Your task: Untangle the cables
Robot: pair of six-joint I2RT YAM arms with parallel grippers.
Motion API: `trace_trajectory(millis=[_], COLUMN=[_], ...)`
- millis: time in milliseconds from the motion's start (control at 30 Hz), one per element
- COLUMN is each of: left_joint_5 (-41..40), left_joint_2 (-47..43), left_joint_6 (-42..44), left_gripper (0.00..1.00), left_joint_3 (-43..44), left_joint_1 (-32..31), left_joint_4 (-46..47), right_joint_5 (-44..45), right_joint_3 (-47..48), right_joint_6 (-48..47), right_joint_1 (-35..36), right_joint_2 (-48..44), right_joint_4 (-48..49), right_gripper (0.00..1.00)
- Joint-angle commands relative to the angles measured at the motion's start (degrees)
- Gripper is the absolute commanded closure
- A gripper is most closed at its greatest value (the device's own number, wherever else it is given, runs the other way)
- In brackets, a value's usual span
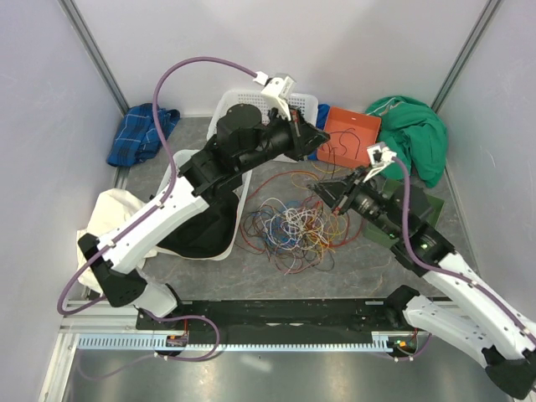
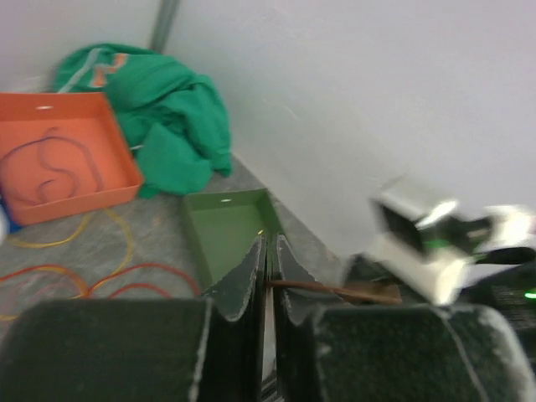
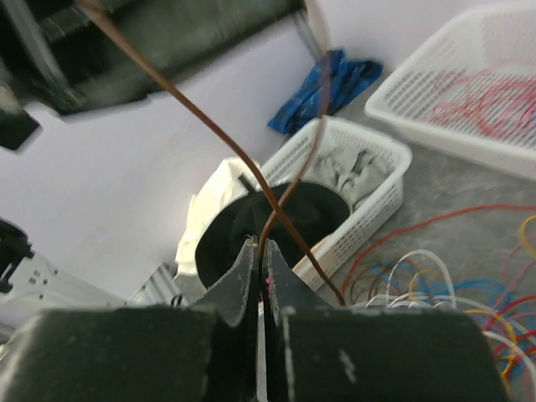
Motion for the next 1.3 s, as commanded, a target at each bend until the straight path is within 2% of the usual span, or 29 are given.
trace_trajectory(millis=[0,167,200,233,267,433,500,567,667,800,933,967,1133,1267], left_joint_5=[-12.69,-18.14,-19.98,-21.04,-21.92,-26.76,-28.6,-28.27,-23.09,-6.87,-1.99,-1.46,3.99,8.02], left_joint_2=[-6.07,-12.31,-13.27,-14.24,-16.43,-22.59,-25.57,-27.25,-28.66,-24.81,-18.92,-16.12,-6.97,2.77], left_joint_6=[3.53,2.65,2.39,2.12,1.77,-0.07,-2.35,-4.28,-6.04,-3.42,7.0,8.52,12.84,9.69], left_gripper=[0.66,0.42,0.3,0.22,0.01,0.0,0.0,0.0,0.0,0.0,0.0,0.0,0.0,0.0], left_joint_3=[-4.92,-15.99,-19.49,-21.18,-22.76,-35.06,-41.19,-45.69,-54.13,-61.61,-65.04,-65.4,-61.45,-57.15], left_joint_1=[1.01,1.72,1.72,1.8,1.89,1.98,1.98,1.98,1.89,1.37,-2.67,-3.98,-5.4,-5.58], left_joint_4=[2.2,9.29,10.54,11.59,12.65,20.64,23.1,28.63,38.82,54.81,69.67,75.88,80.86,82.97], right_joint_5=[13.08,19.26,20.31,22.41,23.48,31.12,36.83,39.12,38.96,36.24,34.22,33.69,30.61,29.02], right_joint_3=[11.24,25.75,27.42,30.48,31.91,42.1,45.0,47.91,48.97,48.36,48.36,48.44,49.41,49.76], right_joint_6=[-6.0,-10.32,-10.67,-10.93,-11.37,-13.39,-14.53,-14.89,-14.37,-12.7,-11.73,-11.29,-10.15,-9.88], right_joint_1=[0.12,0.12,0.12,0.12,0.12,0.12,0.04,0.12,0.12,0.12,0.12,0.12,0.12,0.12], right_joint_2=[-3.5,0.0,0.71,2.02,2.64,5.54,6.69,7.65,8.8,10.03,10.3,10.29,10.29,9.86], right_joint_4=[-15.21,-25.7,-28.5,-29.66,-30.72,-35.47,-37.22,-37.67,-37.76,-38.02,-37.58,-37.5,-38.11,-39.16], right_gripper=[1.0,1.0,1.0,1.0,1.0,1.0,1.0,1.0,1.0,1.0,1.0,1.0,1.0,1.0])
